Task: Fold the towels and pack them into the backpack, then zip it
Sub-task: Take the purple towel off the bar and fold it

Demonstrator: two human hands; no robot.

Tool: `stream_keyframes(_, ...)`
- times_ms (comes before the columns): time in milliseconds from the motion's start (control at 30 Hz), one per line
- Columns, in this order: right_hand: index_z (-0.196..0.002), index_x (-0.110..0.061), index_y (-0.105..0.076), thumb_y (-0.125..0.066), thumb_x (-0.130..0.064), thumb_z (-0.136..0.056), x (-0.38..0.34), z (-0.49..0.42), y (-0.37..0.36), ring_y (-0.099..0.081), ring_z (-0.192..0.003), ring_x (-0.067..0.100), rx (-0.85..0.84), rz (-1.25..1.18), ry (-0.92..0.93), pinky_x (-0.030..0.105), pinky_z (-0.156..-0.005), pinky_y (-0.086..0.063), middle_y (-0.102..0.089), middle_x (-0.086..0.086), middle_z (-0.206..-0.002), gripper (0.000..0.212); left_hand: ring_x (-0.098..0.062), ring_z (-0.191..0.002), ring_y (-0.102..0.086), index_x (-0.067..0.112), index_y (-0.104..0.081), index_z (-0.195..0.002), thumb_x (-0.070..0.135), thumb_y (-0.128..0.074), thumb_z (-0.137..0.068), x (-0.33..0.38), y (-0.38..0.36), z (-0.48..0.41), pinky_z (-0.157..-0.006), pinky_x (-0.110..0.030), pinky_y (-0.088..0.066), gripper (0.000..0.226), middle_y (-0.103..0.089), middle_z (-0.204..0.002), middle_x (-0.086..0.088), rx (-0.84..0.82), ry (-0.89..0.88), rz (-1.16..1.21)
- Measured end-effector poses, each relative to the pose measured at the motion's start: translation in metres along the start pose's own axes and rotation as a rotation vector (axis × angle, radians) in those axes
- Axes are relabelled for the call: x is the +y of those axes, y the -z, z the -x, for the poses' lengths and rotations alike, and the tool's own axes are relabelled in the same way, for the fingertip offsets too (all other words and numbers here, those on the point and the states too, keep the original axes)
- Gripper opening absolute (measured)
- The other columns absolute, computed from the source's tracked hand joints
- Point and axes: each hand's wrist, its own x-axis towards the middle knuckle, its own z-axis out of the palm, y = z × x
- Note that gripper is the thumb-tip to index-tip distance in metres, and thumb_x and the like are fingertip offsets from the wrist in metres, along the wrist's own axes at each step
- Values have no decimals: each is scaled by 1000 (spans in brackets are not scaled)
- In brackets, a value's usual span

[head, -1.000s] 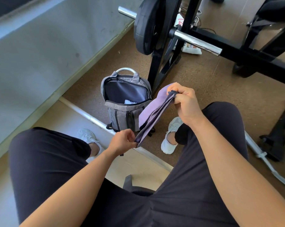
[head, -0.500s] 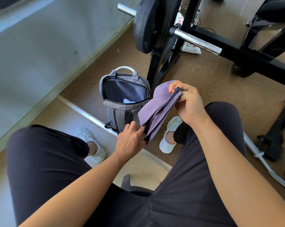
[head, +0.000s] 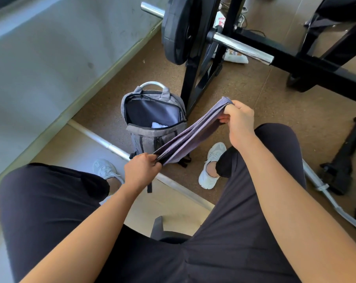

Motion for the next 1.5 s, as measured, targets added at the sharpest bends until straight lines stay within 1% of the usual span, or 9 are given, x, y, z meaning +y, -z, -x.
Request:
stream_keyframes(167,-80,-8,-68,-61,-8,-89,15,-9,-7,-54,-68,11,-13,277,91,29,-67,-43,-62,0,-70,12,-23,-62,-45,15,-57,-67,29,-56,-79,-26,24,-4,-60,-33,-36,18,-49,-57,2,-155,174,348)
stream_keyframes(400,-83,-18,-60,-60,-26,-98,20,-8,-12,-61,-82,21,-32,705,233,39,-82,-49,-63,0,-81,17,-27,-75,-24,2,-37,-66,12,-47,-61,-35,60,-6,-65,-35,-37,16,-26,-75,-9,90,396,1074)
stream_keyframes(633,-97,-14,-62,-52,-20,-103,12,7,-15,-66,-88,20,-300,292,185,32,-79,-52,-70,9,-96,13,-17,-49,-31,16,-51,-50,14,-47,-55,-40,98,-8,-49,-27,-24,6,-38,-50,4,283,483,1484)
stream_keyframes(767,-88,-19,-61,-52,-19,-103,17,9,-24,-65,-85,17,-291,177,21,32,-73,-51,-69,4,-91,18,-34,-96,-70,6,-74,-106,63,-59,-76,-38,78,-1,-90,-40,-50,66,-76,-103,-14,-57,581,1861)
stream_keyframes(833,-91,-15,-62,-52,-19,-103,20,4,-24,-65,-89,20,-237,228,-24,30,-72,-49,-69,6,-93,16,-36,-120,-66,5,-68,-128,82,-48,-81,-31,66,6,-108,-52,-43,92,-72,-126,-17,-380,593,1797)
stream_keyframes(900,-92,-11,-62,-52,-19,-103,24,-1,-21,-63,-89,22,-197,287,-38,31,-72,-48,-68,9,-94,16,-32,-126,-64,5,-66,-133,63,-57,-92,-17,59,10,-113,-52,-43,71,-71,-129,-14,-424,576,1584)
stream_keyframes(1067,-87,-16,-63,-55,-20,-101,22,-4,-15,-64,-87,21,-215,292,-19,34,-75,-50,-69,7,-92,17,-18,-99,-75,10,-69,-125,37,-69,-94,-14,63,4,-85,-33,-61,41,-75,-122,-11,-255,574,1531)
stream_keyframes(1233,-100,-9,-63,-53,-23,-102,17,1,-13,-67,-89,21,-259,274,-17,39,-79,-55,-70,11,-98,17,-34,-127,-64,11,-61,-139,65,-65,-82,-39,86,-4,-109,-50,-46,79,-67,-136,-15,-268,368,1770)
stream_keyframes(1500,-78,-23,-46,-49,-16,-103,15,7,-15,-46,-68,4,-227,541,201,25,-62,-37,-50,-6,-76,26,-8,-83,-66,21,-72,-98,31,-53,-107,-36,65,-7,-77,-27,-54,23,-76,-94,2,179,238,1117)
